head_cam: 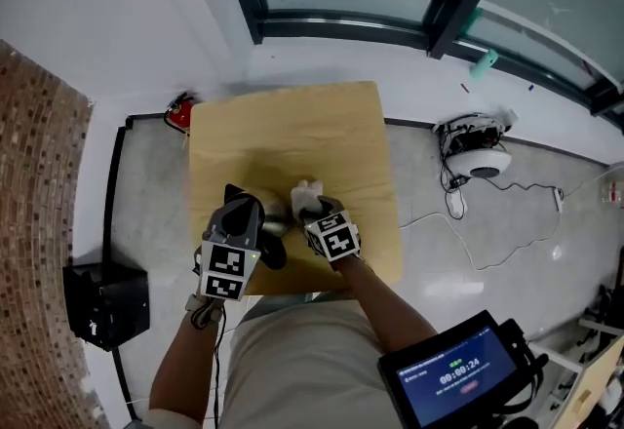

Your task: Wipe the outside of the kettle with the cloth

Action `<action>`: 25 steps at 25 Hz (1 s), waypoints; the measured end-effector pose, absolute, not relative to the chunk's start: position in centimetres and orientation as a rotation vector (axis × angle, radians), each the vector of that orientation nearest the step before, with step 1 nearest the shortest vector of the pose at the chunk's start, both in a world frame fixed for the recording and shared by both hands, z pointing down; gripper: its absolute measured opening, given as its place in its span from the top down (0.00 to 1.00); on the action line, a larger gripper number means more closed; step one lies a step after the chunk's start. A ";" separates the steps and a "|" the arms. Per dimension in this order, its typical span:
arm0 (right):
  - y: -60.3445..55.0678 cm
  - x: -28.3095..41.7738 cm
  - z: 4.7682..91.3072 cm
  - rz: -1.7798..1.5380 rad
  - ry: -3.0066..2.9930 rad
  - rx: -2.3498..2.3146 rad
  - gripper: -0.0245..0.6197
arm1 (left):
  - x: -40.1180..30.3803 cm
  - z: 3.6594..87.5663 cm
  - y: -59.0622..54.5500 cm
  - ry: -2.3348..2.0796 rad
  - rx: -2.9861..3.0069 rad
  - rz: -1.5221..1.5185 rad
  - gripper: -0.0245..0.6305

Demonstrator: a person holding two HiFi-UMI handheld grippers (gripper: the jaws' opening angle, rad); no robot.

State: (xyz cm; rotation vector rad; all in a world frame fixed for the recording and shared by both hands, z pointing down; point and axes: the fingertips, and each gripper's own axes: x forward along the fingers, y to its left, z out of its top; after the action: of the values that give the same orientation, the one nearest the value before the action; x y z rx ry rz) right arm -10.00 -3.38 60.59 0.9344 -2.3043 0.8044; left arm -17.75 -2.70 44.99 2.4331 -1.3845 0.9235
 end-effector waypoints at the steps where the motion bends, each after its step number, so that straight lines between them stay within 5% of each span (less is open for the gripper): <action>1: -3.4 -9.2 58.0 0.873 -2.379 1.000 0.84 | -17.7 44.8 -2.6 -1.382 2.443 0.922 0.97; 6: -1.6 -3.3 49.8 1.490 -2.579 1.290 0.84 | -17.8 44.3 -1.7 -1.347 2.517 0.964 0.97; 25: -1.3 2.3 45.3 1.180 -2.576 1.553 0.84 | -17.5 44.4 -1.8 -1.133 2.570 0.937 0.97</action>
State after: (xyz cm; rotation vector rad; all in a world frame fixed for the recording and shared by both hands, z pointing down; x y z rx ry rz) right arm 2.31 -1.32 45.26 1.5531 -2.5763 1.1804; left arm -17.54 -1.82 44.44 2.5698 -1.1328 0.9375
